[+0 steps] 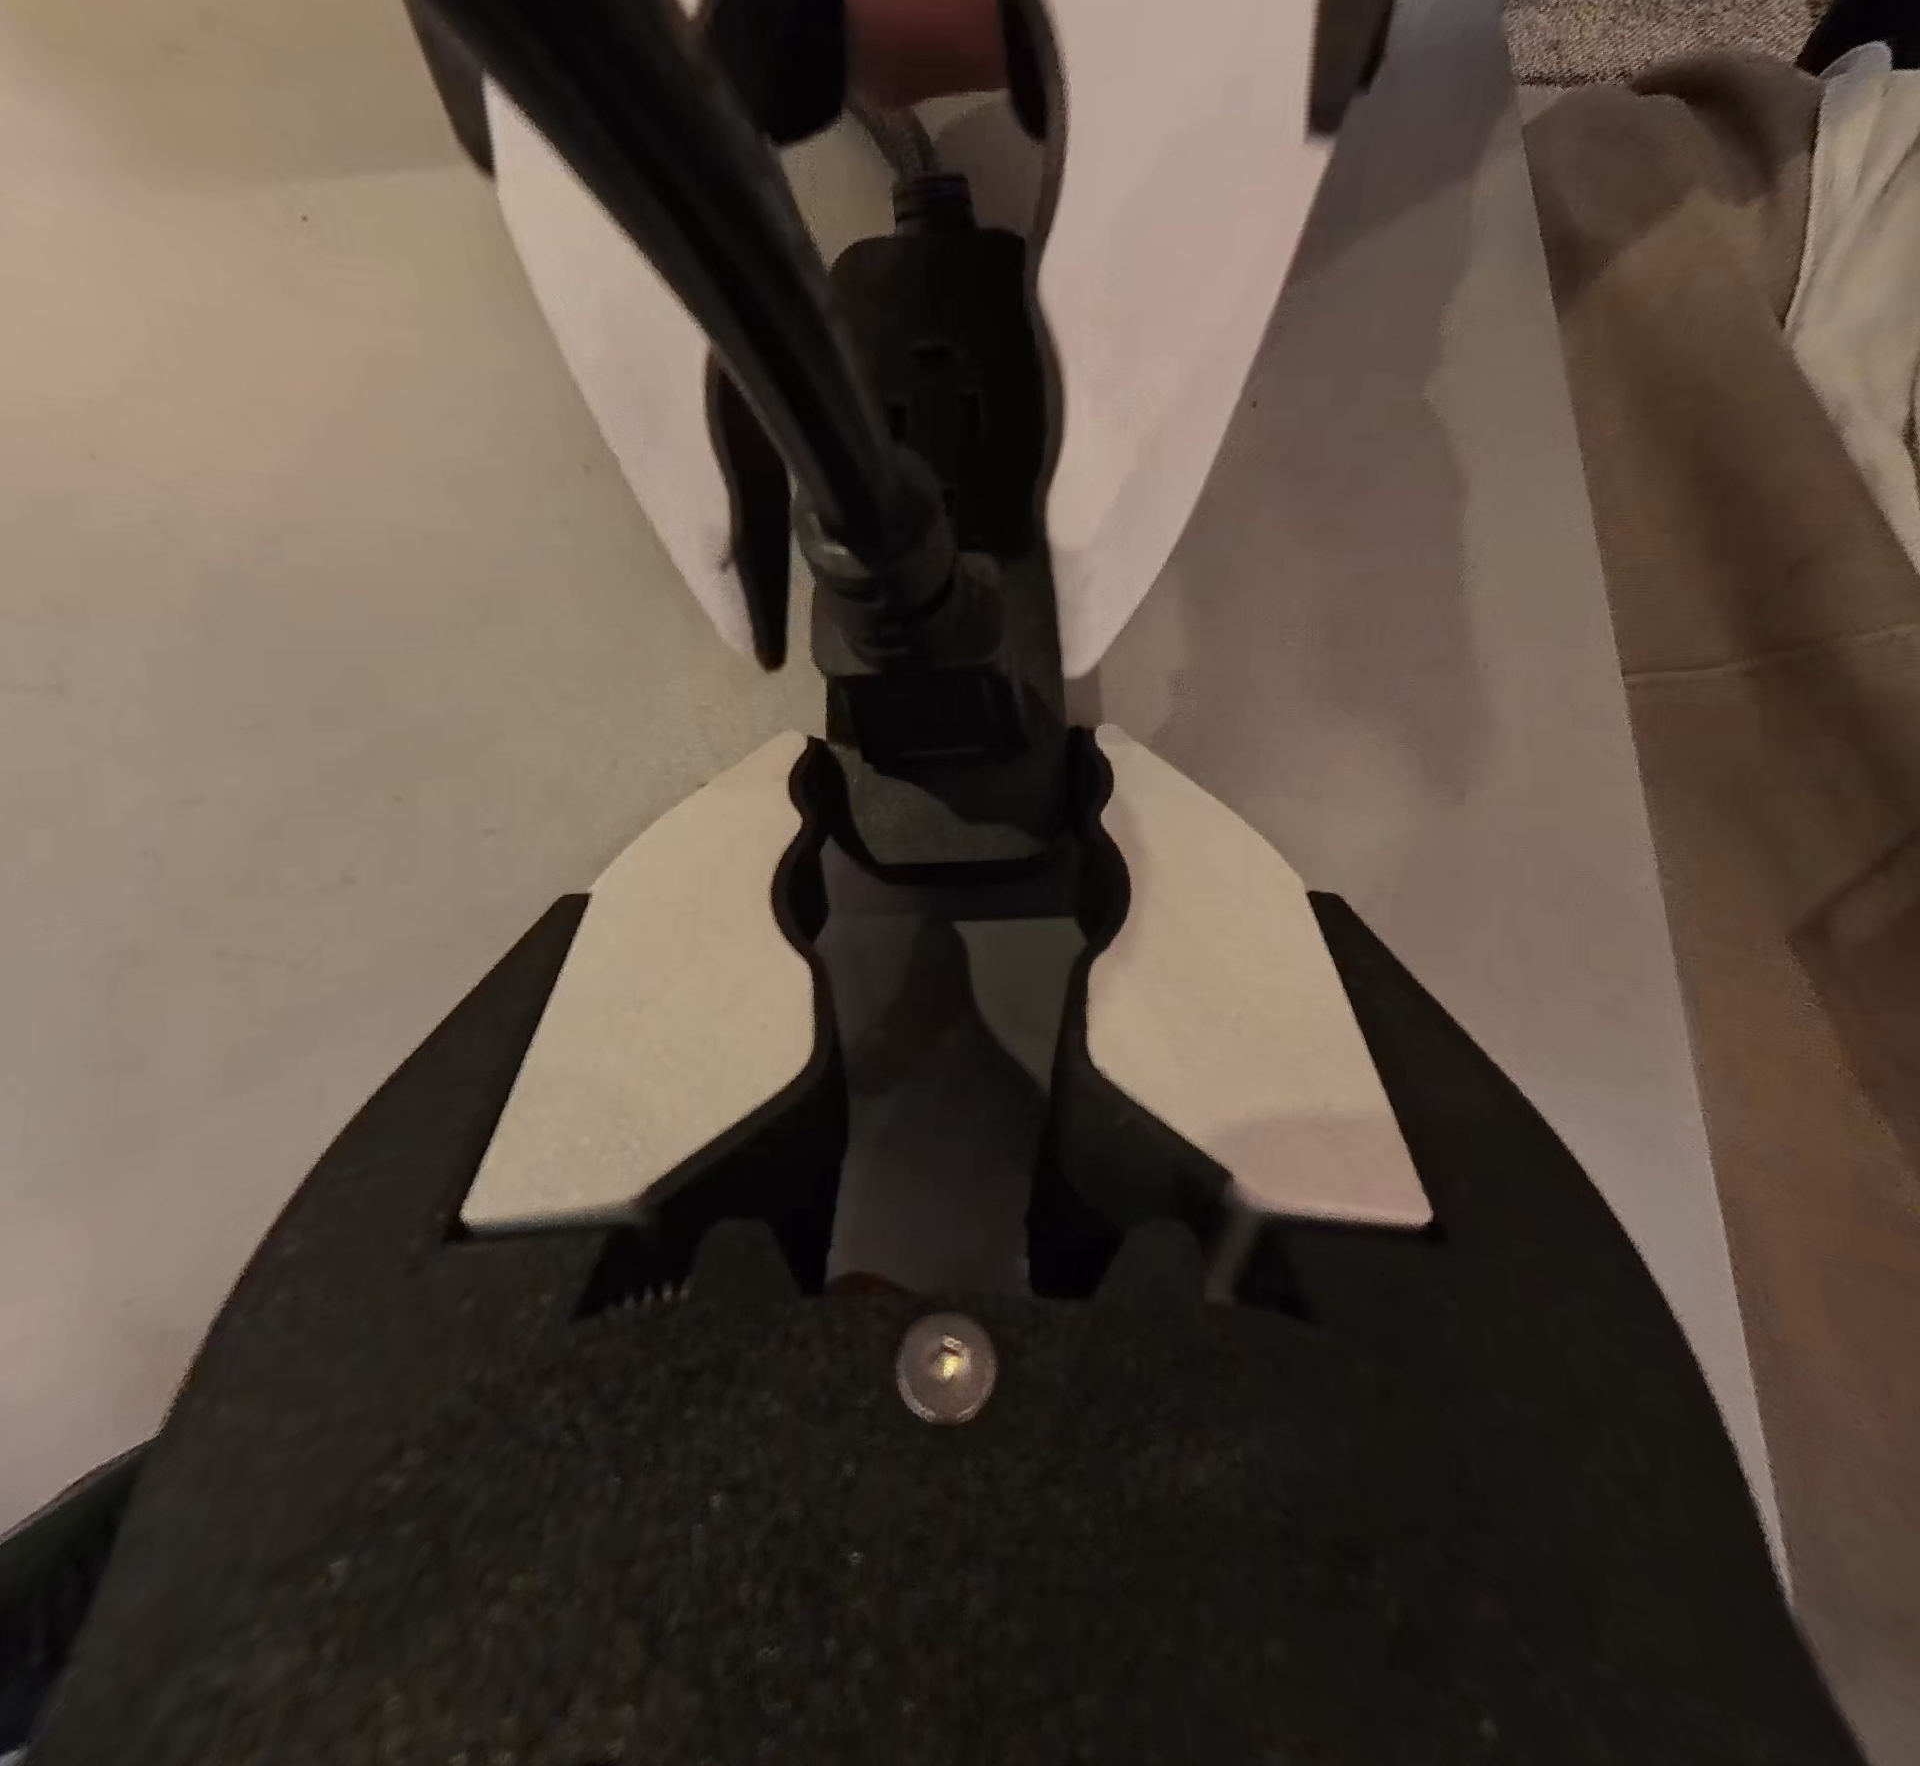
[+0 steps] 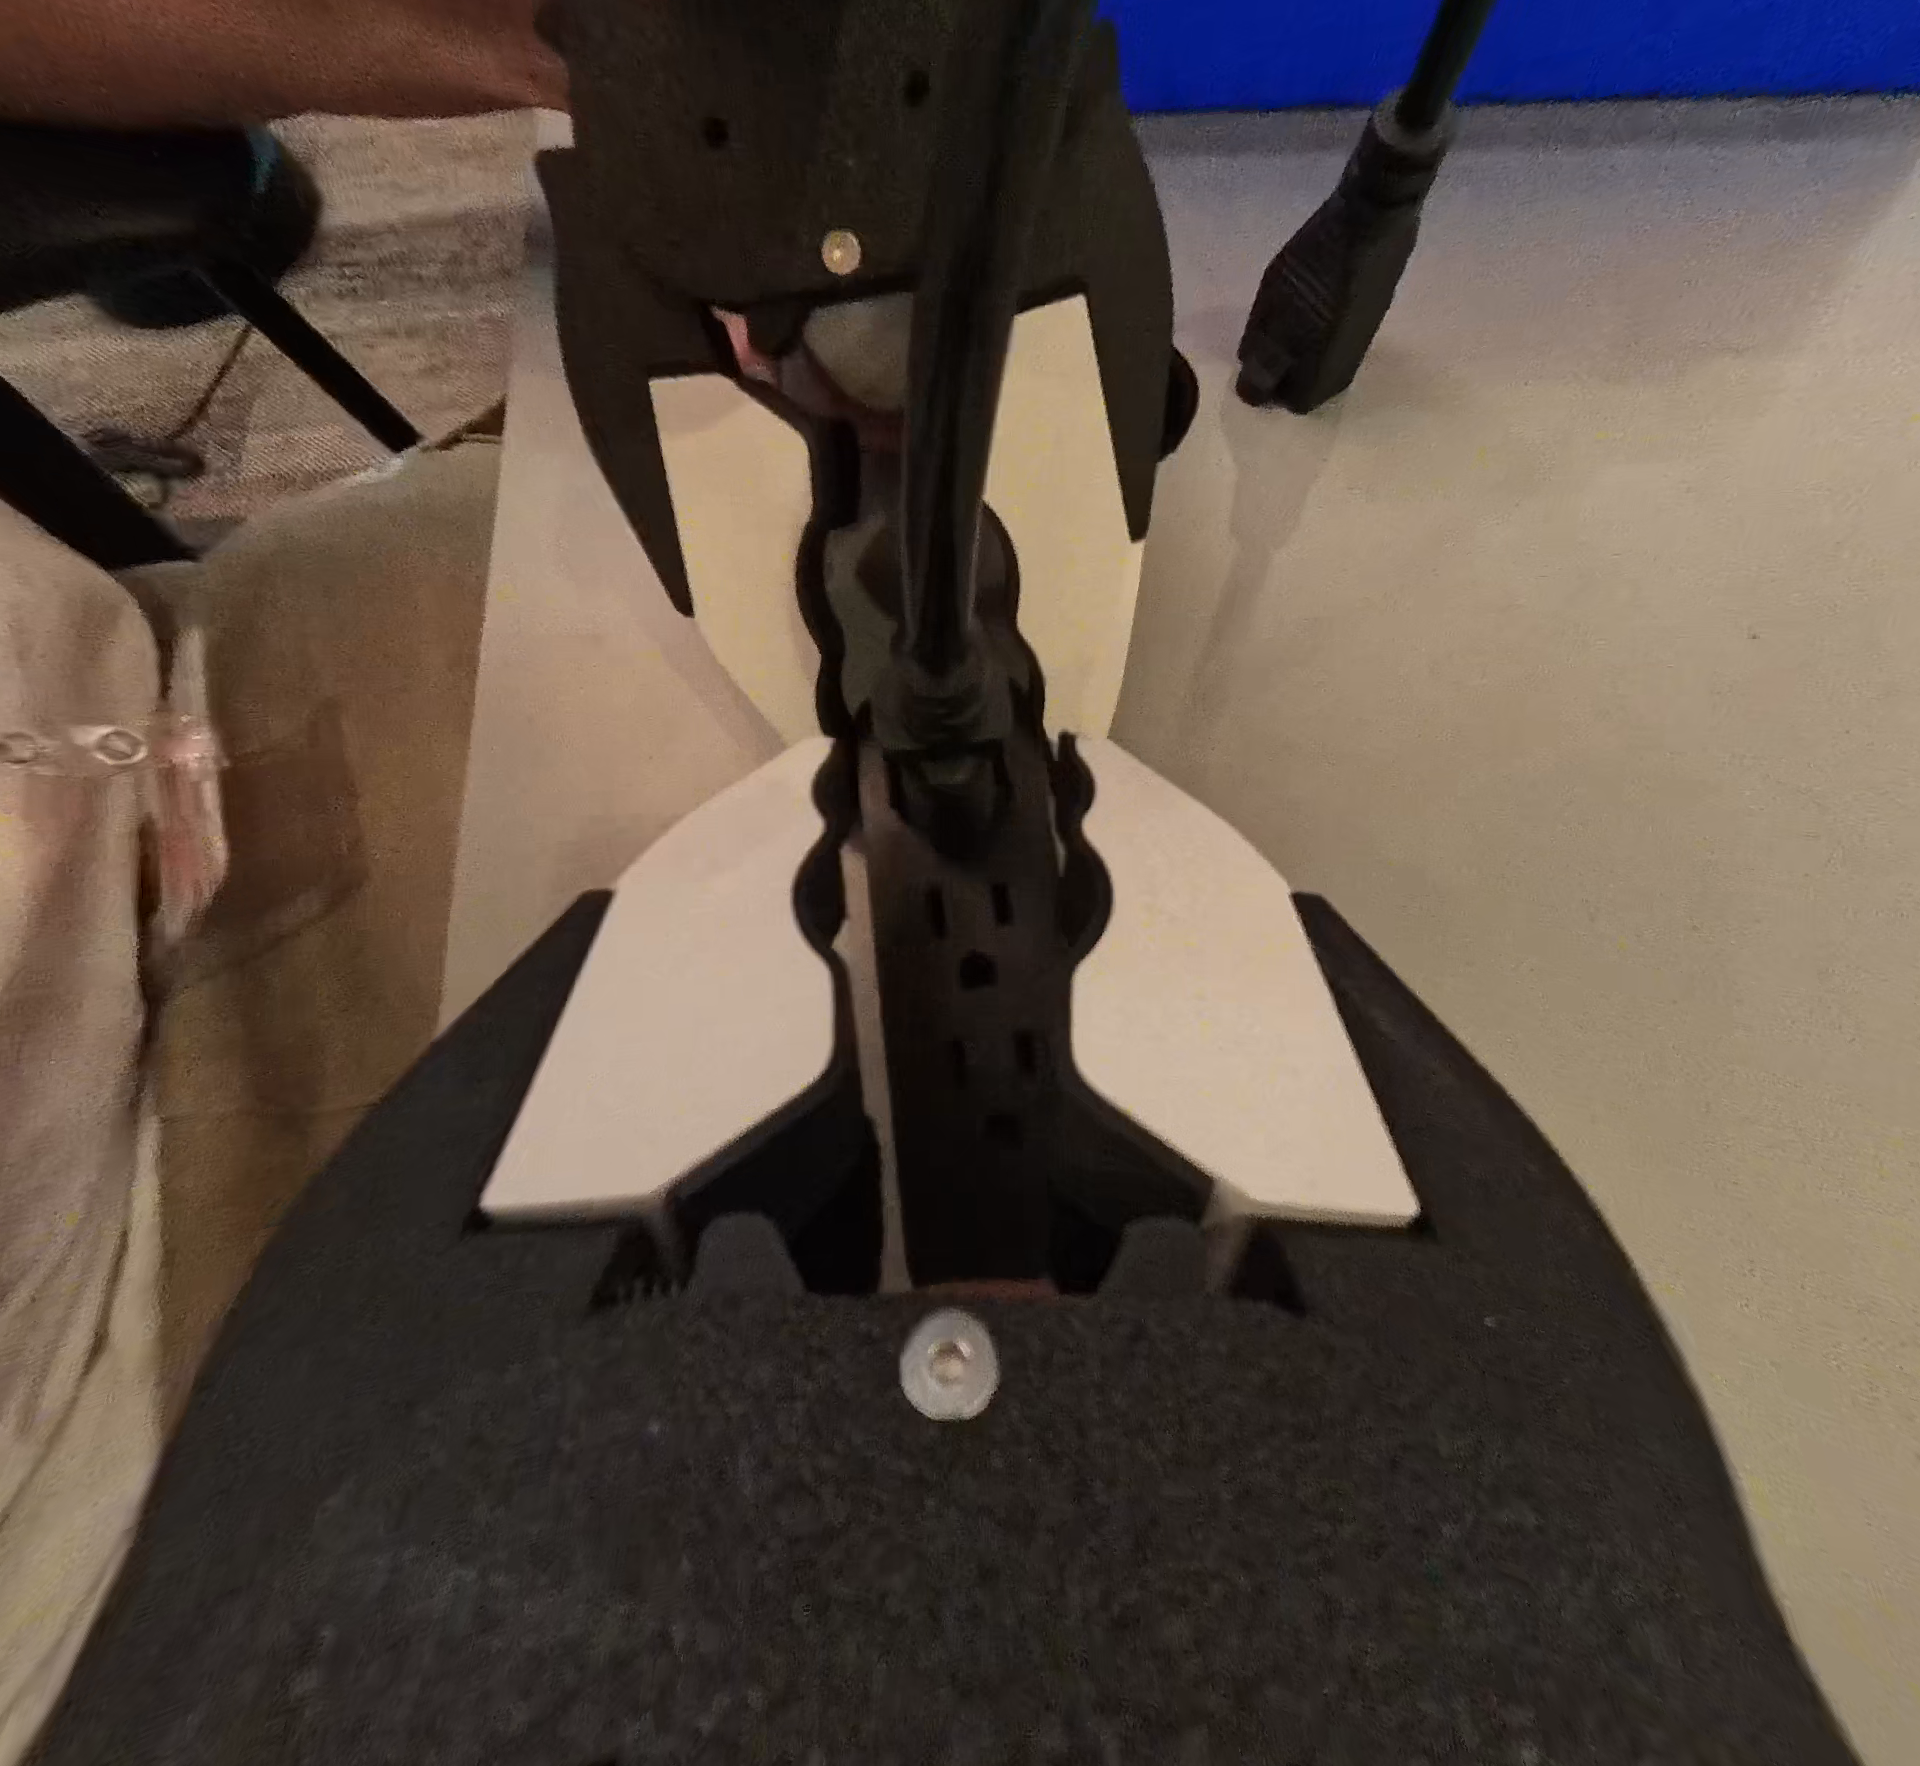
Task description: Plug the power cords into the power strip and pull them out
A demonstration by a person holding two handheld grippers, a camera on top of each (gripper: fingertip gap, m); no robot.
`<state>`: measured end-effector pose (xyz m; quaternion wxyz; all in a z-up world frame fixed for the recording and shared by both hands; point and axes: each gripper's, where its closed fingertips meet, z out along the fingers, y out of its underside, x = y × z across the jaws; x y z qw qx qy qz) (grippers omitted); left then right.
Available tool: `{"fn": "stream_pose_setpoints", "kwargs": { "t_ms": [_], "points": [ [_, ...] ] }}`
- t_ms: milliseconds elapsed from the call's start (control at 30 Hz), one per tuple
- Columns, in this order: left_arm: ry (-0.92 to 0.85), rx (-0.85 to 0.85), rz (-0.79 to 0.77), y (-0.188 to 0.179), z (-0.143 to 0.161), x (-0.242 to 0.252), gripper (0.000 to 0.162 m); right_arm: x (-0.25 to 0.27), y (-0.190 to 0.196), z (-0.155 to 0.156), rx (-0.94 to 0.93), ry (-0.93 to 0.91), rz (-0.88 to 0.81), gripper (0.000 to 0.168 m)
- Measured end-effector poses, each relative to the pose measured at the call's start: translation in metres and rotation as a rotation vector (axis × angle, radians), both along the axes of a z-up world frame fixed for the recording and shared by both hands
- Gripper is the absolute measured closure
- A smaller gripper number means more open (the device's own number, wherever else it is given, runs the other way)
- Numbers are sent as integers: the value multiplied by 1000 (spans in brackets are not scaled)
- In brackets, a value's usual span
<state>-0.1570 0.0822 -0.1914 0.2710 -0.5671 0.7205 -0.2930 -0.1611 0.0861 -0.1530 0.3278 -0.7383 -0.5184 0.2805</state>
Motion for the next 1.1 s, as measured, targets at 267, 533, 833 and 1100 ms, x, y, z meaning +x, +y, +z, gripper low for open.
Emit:
{"fn": "stream_pose_setpoints", "kwargs": {
  "t_ms": [267, 533, 833, 1100],
  "points": [
    [-3, -5, -12, -3, 0, 0, 117, -2, -8, -7, -22, 29, 19, 144],
    [-2, -2, 7, 1, 0, 4, 117, 1, -1, -7, -60, 30, 10, 144],
    [-4, -2, 4, 3, 0, 4, 117, 3, -4, -6, -64, 48, 9, 145],
    [3, 2, 6, 5, -1, 2, 117, 2, -5, -6, -65, 44, 14, 145]
  ]
}}
